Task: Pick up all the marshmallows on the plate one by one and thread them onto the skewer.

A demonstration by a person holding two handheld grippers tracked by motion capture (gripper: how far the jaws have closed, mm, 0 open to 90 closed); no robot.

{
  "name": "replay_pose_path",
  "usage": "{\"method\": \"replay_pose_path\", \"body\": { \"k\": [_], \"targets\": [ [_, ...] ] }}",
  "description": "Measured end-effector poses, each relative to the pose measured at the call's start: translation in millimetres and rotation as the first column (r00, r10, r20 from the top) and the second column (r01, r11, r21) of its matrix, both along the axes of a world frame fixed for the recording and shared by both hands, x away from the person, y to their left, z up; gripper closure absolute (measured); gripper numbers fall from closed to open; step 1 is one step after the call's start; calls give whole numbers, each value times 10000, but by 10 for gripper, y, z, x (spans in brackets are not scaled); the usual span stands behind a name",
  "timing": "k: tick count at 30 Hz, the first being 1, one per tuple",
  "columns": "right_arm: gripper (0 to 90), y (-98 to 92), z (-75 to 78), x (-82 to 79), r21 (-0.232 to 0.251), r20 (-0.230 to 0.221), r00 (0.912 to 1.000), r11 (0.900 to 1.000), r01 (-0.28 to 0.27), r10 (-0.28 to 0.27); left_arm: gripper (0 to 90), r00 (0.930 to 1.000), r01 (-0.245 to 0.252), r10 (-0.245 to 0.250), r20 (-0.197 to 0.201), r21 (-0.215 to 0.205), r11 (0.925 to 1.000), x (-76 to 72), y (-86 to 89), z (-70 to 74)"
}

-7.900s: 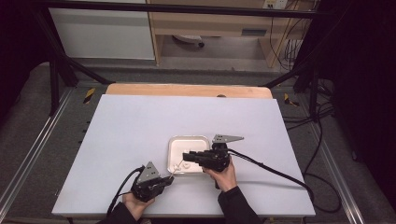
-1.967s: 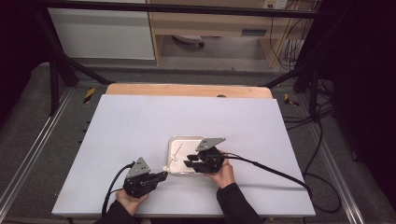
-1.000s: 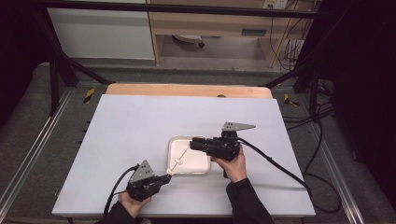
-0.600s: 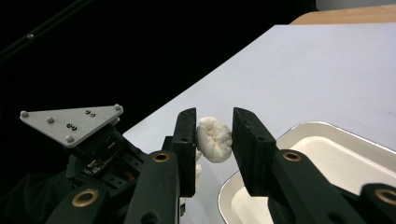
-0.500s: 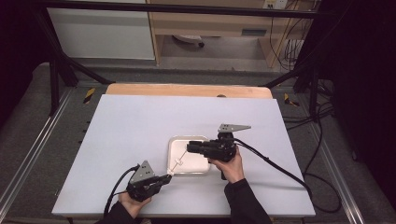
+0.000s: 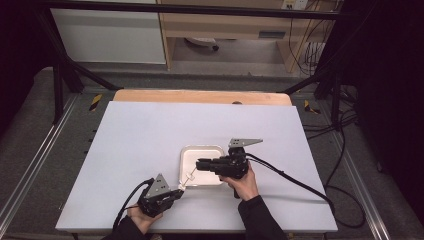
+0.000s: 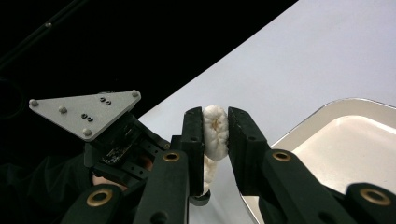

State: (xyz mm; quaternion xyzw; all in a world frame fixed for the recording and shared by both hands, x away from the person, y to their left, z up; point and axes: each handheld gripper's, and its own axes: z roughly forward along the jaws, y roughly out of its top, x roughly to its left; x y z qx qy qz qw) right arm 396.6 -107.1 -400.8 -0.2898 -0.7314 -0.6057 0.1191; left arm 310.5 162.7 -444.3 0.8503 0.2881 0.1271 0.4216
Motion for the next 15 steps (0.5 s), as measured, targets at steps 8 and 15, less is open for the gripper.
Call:
{"method": "replay_pose_path", "body": {
  "k": [8,15],
  "targets": [
    [790,14,-24,-34,-383,135,9998,9992,-123,128,886,9999,120,-120,-17,261,9996,-7,-22,9],
    [798,47,-92,-56,-805,99,9997,9965,-227,236,888,9997,194,-187,-129,524,9984,-8,-45,3]
  ]
}}
